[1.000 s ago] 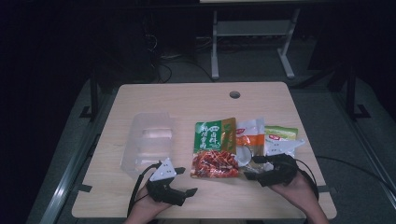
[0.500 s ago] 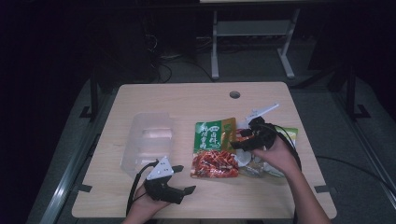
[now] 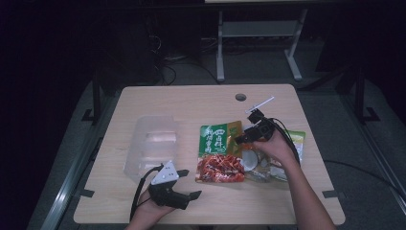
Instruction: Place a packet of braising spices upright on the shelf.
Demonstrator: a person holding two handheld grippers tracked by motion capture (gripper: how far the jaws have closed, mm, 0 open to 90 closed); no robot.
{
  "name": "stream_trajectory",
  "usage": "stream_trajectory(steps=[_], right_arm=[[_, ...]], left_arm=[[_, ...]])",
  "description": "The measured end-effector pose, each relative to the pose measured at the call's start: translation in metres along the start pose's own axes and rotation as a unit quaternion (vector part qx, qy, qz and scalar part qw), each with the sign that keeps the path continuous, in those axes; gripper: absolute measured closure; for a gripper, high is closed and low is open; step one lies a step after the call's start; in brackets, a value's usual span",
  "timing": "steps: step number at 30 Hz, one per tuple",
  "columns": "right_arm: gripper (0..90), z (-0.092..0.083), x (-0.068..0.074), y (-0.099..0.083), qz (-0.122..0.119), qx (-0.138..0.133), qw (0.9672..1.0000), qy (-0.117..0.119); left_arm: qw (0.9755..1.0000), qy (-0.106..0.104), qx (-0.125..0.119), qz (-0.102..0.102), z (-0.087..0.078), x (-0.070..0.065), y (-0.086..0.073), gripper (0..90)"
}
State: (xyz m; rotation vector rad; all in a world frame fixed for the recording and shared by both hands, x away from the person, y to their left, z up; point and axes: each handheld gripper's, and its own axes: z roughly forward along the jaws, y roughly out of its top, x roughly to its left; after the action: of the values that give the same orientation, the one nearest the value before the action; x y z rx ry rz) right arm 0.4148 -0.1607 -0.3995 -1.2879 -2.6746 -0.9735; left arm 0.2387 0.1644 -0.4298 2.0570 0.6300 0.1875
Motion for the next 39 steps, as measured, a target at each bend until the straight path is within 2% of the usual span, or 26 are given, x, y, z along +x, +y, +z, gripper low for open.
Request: stream_trajectory(steps=[1,3,11,12,13,15,16,17,18,19,20,21,23,24,30,31,33,34,37,39], right_arm=[[34.5,0.0,0.0,0.0,0.0,0.0,1.0,0.0],[36.0,0.004,-0.006,0.001,0.019,0.005,0.9998,0.001],[41.6,0.016,-0.008,0.004,0.03,0.028,0.9991,-0.01],[44.2,0.018,-0.008,0.005,0.032,0.028,0.9991,-0.007],[49.1,0.022,-0.008,0.005,0.032,0.035,0.9988,-0.016],[51.4,0.023,-0.008,0.005,0.032,0.039,0.9986,-0.015],[56.5,0.025,-0.008,0.006,0.042,0.041,0.9982,-0.011],[62.0,0.027,-0.009,0.006,0.043,0.041,0.9982,0.003],[72.7,0.027,-0.008,0.006,0.041,0.042,0.9983,0.008],[72.7,0.027,-0.008,0.006,0.041,0.042,0.9983,0.008],[75.7,0.027,-0.009,0.006,0.039,0.039,0.9984,0.015],[82.7,0.026,-0.007,0.005,0.036,0.032,0.9986,0.02],[85.3,0.025,-0.007,0.005,0.032,0.029,0.9988,0.024],[89.6,0.022,-0.005,0.004,0.022,0.018,0.9991,0.03],[90.0,0.014,0.002,0.002,0.002,0.0,0.9992,0.04],[90.0,0.009,0.006,0.001,-0.009,-0.016,0.9989,0.044],[90.0,0.006,0.008,0.0,-0.011,-0.02,0.9987,0.046],[90.0,-0.002,0.015,-0.001,-0.024,-0.04,0.9978,0.046],[90.0,-0.017,0.027,-0.003,-0.043,-0.067,0.9956,0.049],[90.0,-0.021,0.029,-0.003,-0.049,-0.073,0.9949,0.049]], left_arm=[[1.0,0.0,0.0,0.0,0.0,0.0,0.0,17.6],[1.0,-0.001,0.0,0.0,0.001,-0.001,0.0,17.6],[1.0,-0.002,0.002,0.001,0.002,-0.002,0.0,17.6],[1.0,-0.002,0.002,0.001,0.003,-0.001,0.001,17.6],[1.0,-0.002,0.001,-0.002,0.003,-0.001,0.001,17.6],[1.0,-0.001,0.001,-0.003,0.003,-0.001,0.001,17.6],[1.0,0.0,0.002,-0.003,0.003,-0.001,0.001,17.6],[1.0,0.0,0.002,-0.004,0.003,0.0,0.001,17.6],[1.0,0.001,0.001,-0.004,0.004,0.0,0.001,17.6],[1.0,0.001,0.001,-0.005,0.004,0.0,0.001,17.6],[1.0,0.001,0.0,-0.005,0.004,0.001,0.001,17.6],[0.9999,0.0,-0.002,-0.01,0.005,0.002,0.001,17.6],[0.9999,0.0,-0.002,-0.013,0.005,0.002,0.001,17.6],[0.9999,-0.002,-0.002,-0.016,0.006,0.003,0.002,17.6],[0.9996,-0.008,-0.004,-0.028,0.009,0.004,0.003,17.6],[0.9994,-0.007,-0.006,-0.033,0.009,0.005,0.004,17.6],[0.9994,-0.006,-0.009,-0.034,0.01,0.005,0.005,17.6],[0.9994,-0.003,-0.01,-0.033,0.01,0.004,0.006,17.6],[0.9995,-0.001,-0.011,-0.028,0.011,0.002,0.011,17.6],[0.9995,-0.004,-0.011,-0.028,0.012,0.002,0.013,17.7]])
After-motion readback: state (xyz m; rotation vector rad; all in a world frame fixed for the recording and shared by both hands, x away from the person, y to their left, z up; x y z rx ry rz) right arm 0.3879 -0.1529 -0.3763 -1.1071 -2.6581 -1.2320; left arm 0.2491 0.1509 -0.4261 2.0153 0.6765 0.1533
